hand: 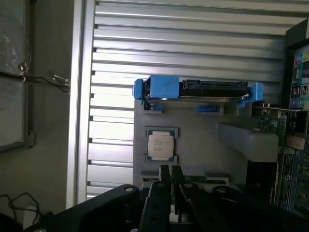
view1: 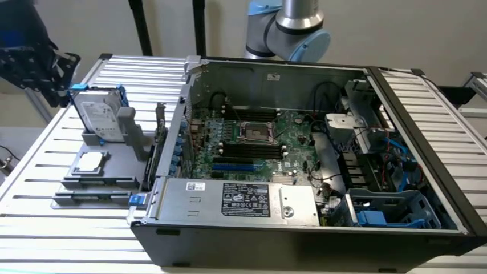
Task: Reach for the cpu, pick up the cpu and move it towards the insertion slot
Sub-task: 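Pick up the cpu and move it towards the insertion slot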
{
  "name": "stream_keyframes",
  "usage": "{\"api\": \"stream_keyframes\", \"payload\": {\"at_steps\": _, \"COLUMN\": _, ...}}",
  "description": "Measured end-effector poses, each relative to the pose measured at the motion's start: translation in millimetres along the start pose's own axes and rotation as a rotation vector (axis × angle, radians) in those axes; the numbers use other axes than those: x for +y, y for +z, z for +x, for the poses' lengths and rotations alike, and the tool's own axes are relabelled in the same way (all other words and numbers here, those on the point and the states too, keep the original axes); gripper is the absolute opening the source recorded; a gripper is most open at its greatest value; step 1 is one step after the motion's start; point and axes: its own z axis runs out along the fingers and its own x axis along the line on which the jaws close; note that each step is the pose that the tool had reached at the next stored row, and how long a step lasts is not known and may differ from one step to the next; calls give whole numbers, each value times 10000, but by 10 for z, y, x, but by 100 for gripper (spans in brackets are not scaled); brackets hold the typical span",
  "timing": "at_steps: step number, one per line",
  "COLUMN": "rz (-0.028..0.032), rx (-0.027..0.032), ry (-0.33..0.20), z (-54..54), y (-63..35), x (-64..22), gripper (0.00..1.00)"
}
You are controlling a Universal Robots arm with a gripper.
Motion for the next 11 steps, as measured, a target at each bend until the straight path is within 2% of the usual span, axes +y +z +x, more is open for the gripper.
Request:
{"api": "stream_keyframes", "payload": {"at_steps": 2, "rz": 0, "rx": 28, "ry": 0, "z": -4, "y": 11, "x": -1, "gripper": 30}}
{"api": "stream_keyframes", "payload": {"at_steps": 3, "rz": -2, "rx": 39, "ry": 1, "z": -5, "y": 23, "x": -2, "gripper": 30}}
{"api": "stream_keyframes", "payload": {"at_steps": 6, "rz": -3, "rx": 66, "ry": 3, "z": -7, "y": 62, "x": -6, "gripper": 47}}
{"api": "stream_keyframes", "payload": {"at_steps": 9, "rz": -4, "rx": 79, "ry": 3, "z": -10, "y": 116, "x": -14, "gripper": 53}}
{"api": "stream_keyframes", "payload": {"at_steps": 11, "rz": -4, "rx": 81, "ry": 3, "z": -12, "y": 151, "x": -19, "gripper": 65}}
